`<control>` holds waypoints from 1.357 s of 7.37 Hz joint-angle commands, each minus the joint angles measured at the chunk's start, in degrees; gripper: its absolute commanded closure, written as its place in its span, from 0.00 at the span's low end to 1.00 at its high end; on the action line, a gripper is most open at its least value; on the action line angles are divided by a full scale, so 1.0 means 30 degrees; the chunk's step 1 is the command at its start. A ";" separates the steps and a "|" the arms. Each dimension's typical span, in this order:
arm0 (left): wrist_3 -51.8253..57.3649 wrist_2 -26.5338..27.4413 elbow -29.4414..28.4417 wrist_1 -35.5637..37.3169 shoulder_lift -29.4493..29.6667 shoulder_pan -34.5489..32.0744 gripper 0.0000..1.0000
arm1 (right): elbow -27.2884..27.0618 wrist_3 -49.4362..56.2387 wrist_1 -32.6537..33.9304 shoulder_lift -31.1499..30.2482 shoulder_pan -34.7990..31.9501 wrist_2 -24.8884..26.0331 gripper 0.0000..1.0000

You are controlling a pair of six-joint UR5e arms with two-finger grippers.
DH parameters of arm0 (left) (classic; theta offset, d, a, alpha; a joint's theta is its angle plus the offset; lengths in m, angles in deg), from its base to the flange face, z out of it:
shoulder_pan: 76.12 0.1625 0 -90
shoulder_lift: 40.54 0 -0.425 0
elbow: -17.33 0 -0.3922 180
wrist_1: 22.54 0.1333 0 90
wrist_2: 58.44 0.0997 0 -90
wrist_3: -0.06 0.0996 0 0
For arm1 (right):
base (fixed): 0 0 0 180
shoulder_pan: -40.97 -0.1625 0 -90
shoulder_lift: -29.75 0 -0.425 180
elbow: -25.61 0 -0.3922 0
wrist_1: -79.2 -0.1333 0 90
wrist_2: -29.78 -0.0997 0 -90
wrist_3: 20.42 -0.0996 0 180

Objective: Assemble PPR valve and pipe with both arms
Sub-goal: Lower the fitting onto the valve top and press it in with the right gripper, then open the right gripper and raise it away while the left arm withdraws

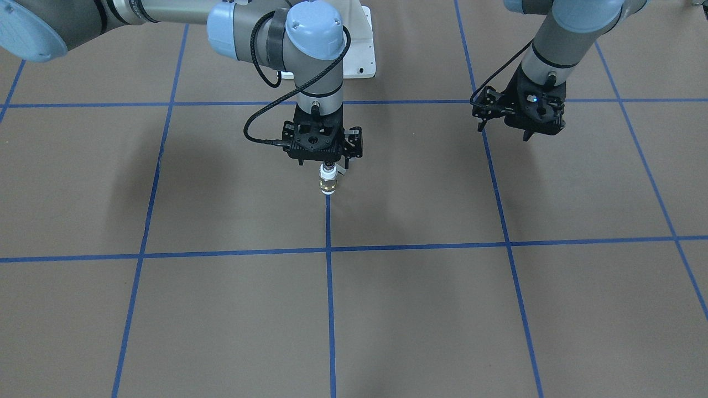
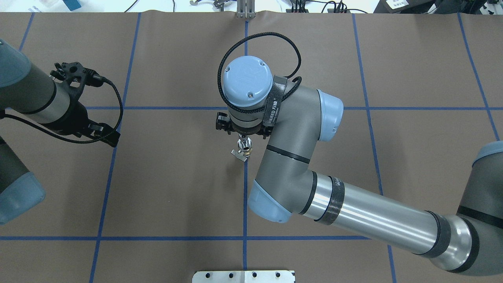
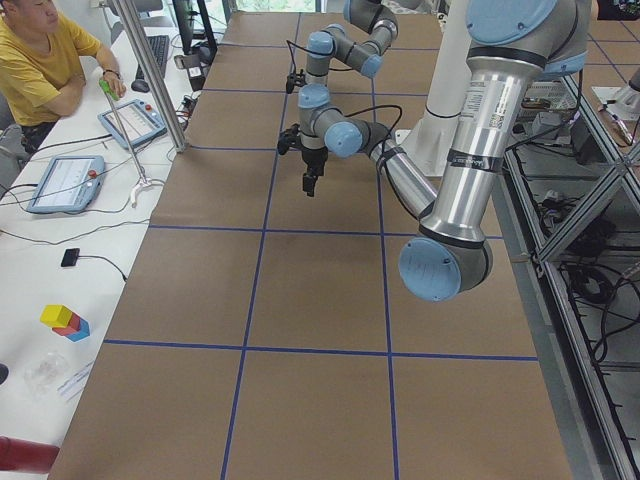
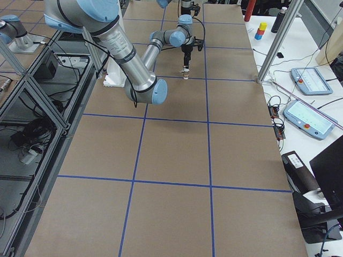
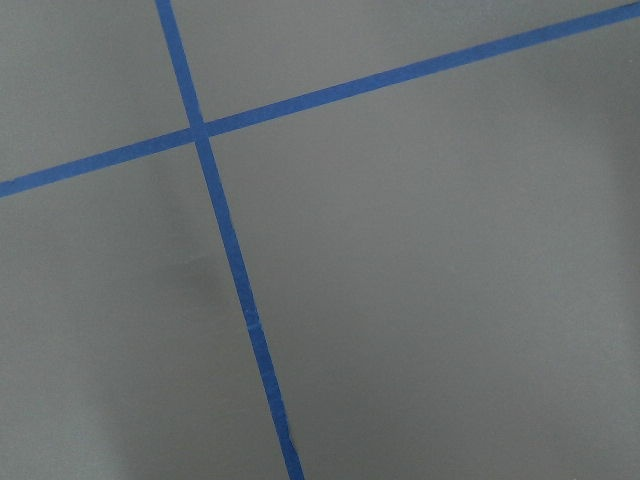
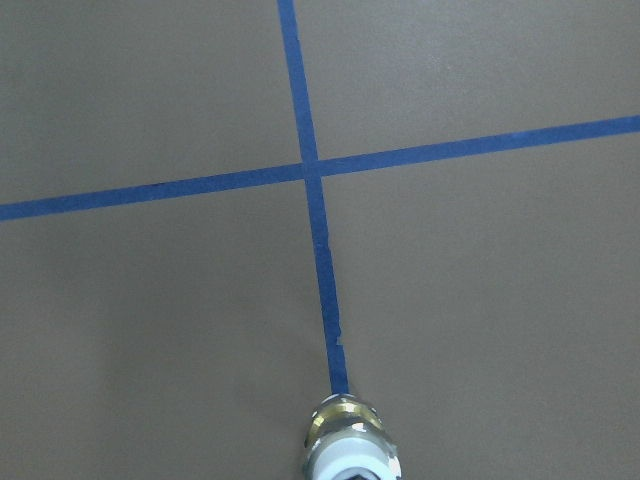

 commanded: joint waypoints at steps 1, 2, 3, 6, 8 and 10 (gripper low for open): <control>0.0000 0.0000 0.0009 0.0000 0.0000 -0.0002 0.01 | -0.0311 0.0001 0.0059 0.0134 -0.0446 -0.0070 0.01; 0.0000 0.0000 0.0067 0.0000 0.0000 -0.0002 0.01 | -0.0661 0.0088 0.0176 0.0135 -0.1117 -0.0303 0.01; 0.0058 -0.0029 0.0097 0.0000 -0.0058 -0.0060 0.01 | -0.0723 0.0379 0.0177 0.0019 -0.2255 -0.1233 0.01; 0.3962 -0.0872 0.0126 0.0234 -0.1338 -0.2537 0.01 | -0.2620 0.6745 0.0148 -0.3685 -0.6384 -0.4340 0.00; 0.8094 -0.1492 -0.0165 0.0292 -0.2717 -0.5263 0.01 | -0.4057 1.1697 -0.0087 -0.7495 -0.8143 -0.4814 0.00; 1.2198 -0.1698 -0.0923 0.0322 -0.4009 -0.8044 0.01 | -0.4530 1.5975 -0.0087 -1.0164 -1.0457 -0.5957 0.00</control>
